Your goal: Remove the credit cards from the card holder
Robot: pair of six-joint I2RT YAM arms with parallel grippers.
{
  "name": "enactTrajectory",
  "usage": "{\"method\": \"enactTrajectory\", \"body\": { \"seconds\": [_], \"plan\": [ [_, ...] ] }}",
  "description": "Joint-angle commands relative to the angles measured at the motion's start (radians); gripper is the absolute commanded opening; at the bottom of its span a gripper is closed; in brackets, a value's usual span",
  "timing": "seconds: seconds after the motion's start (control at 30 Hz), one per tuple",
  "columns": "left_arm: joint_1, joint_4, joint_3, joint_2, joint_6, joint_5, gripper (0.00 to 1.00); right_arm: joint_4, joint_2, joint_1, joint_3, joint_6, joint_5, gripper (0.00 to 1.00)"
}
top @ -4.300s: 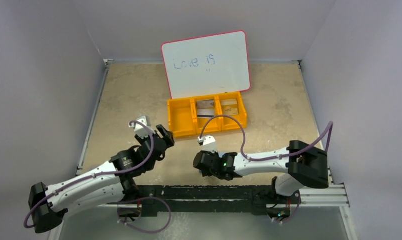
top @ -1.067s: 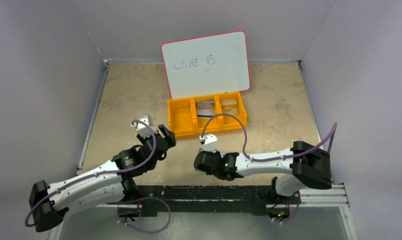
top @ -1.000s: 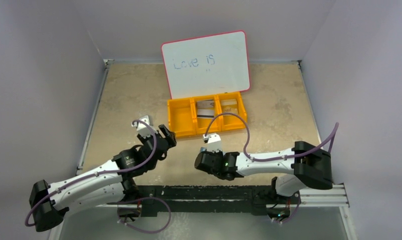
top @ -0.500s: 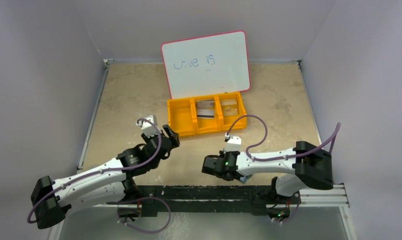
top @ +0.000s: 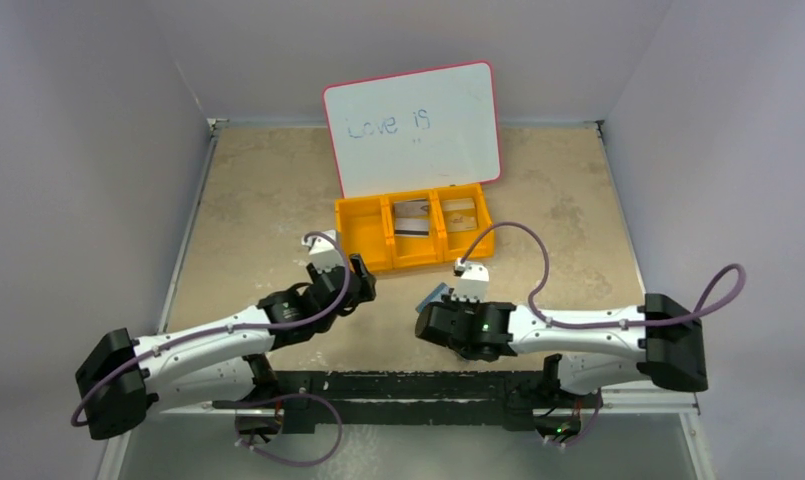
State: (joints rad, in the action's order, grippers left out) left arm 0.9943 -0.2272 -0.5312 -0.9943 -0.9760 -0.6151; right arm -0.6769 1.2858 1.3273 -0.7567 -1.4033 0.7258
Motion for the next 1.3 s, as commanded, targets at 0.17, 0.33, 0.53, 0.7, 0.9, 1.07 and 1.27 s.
{"method": "enactTrajectory", "body": {
  "seconds": [0.17, 0.33, 0.53, 0.7, 0.9, 1.07, 1.27],
  "plan": [
    [-0.003, -0.152, -0.047, 0.168, -0.083, -0.212, 0.65, 0.666, -0.056, -0.003, 0.027, 0.682, 0.022, 0.00],
    [-0.003, -0.282, -0.043, 0.269, -0.155, -0.286, 0.66, 0.792, 0.076, -0.002, -0.036, 0.847, -0.047, 0.00],
    [-0.003, -0.345, -0.033, 0.353, -0.166, -0.295, 0.66, 0.817, 0.186, -0.001, -0.065, 0.955, -0.134, 0.00],
    [-0.003, -0.277, -0.009, 0.339, -0.113, -0.219, 0.66, 0.804, 0.169, -0.001, -0.030, 0.919, -0.132, 0.00],
    [-0.004, -0.064, 0.028, 0.244, -0.003, -0.021, 0.65, 0.864, 0.105, -0.003, 0.068, 0.773, -0.133, 0.00],
    [-0.004, 0.038, 0.032, 0.118, 0.009, 0.089, 0.66, 0.875, 0.107, -0.003, 0.108, 0.700, -0.124, 0.00],
    [-0.005, 0.095, 0.062, 0.037, -0.071, 0.150, 0.74, 0.886, 0.083, -0.002, 0.135, 0.670, -0.112, 0.00]
  ]
}}
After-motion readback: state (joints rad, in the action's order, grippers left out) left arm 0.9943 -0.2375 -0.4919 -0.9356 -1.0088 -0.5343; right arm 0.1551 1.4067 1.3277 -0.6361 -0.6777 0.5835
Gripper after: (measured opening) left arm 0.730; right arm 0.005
